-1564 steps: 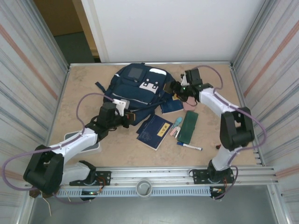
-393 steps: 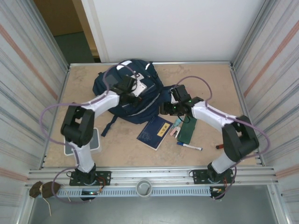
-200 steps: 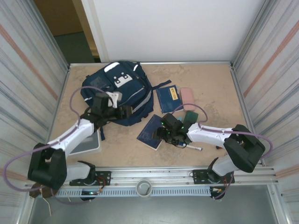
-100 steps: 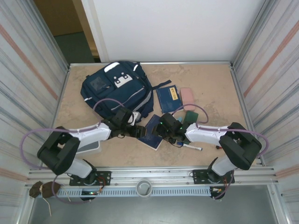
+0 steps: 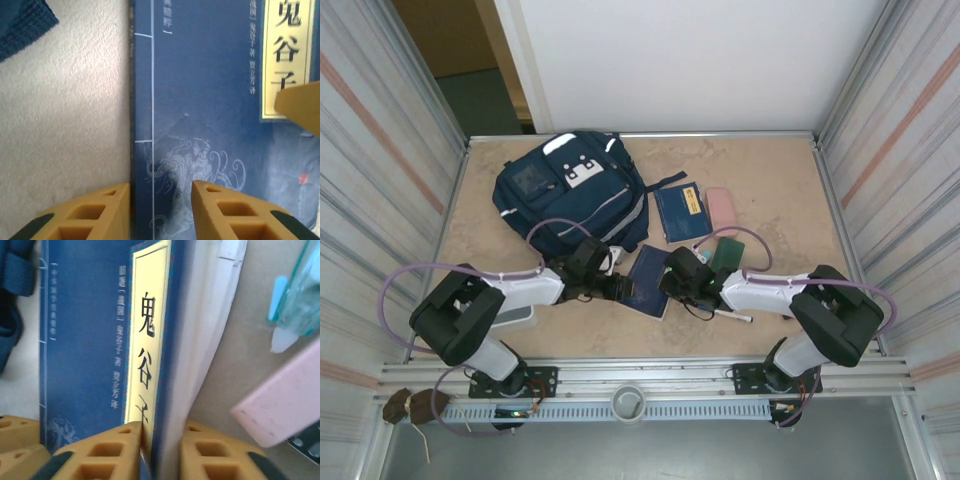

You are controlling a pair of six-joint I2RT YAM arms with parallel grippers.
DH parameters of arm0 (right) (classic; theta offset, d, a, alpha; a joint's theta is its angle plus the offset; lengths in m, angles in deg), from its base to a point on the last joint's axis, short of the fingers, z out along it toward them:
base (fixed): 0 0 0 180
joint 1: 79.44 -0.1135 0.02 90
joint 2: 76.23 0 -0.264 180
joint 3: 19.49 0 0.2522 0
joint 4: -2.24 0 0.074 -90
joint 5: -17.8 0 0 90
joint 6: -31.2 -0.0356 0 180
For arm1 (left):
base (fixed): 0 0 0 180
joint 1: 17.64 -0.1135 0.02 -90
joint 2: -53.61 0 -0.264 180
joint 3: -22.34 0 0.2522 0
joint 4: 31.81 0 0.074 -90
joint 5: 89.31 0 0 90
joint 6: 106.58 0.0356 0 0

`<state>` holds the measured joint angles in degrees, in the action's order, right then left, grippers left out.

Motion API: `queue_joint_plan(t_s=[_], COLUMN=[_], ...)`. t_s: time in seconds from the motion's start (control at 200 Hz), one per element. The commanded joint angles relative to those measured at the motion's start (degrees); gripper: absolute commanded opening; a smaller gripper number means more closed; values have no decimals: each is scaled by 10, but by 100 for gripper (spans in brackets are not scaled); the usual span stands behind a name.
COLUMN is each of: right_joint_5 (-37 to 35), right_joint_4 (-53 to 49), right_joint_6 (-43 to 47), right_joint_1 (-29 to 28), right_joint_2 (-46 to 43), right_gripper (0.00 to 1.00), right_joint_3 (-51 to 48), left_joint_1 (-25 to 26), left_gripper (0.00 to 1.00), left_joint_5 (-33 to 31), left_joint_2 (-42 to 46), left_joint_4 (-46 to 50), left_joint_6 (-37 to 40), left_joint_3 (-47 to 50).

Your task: Pack the student bag

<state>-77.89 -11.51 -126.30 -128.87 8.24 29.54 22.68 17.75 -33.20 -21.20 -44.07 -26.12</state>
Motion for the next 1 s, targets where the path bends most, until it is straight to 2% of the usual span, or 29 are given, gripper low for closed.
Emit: queue_joint_plan(t_s=[0.0, 0.135, 0.25, 0.436, 0.531, 0.661, 0.746, 0.842, 0.907, 0.992], right_joint_5=[-24, 0, 16, 154, 207, 275, 310, 336, 358, 392], right_joint_4=[19, 0, -46, -53, -40, -6, 17, 15, 12, -5], right_joint_6=[34, 97, 158, 245, 258, 258, 253, 262, 266, 274], right_joint_1=[-5, 2, 15, 85, 113, 137, 148, 164, 180, 208], right_joint_2=[-27, -73, -137, -241, -271, -264, -245, -221, -203, -184], right_gripper=[9, 0, 0, 0, 0, 0, 0, 0, 0, 0], right_joint_3=[-5, 4, 18, 30, 45, 69, 82, 100, 111, 131], left_joint_1=[10, -13, -61, -106, -121, -126, -126, -130, -133, -146], left_gripper=[40, 52, 60, 79, 83, 83, 75, 51, 41, 16], left_joint_5=[25, 19, 59, 154, 195, 260, 293, 310, 306, 311], left_joint_2=[29, 77, 140, 199, 194, 163, 134, 119, 116, 115], left_joint_4=[11, 26, 16, -14, -38, -129, -174, -200, -209, -226], left_joint_6=[-3, -2, -16, -37, -52, -100, -128, -145, -155, -172], left_joint_3=[-2, -2, 12, 0, -18, -35, -54, -72, -79, -87])
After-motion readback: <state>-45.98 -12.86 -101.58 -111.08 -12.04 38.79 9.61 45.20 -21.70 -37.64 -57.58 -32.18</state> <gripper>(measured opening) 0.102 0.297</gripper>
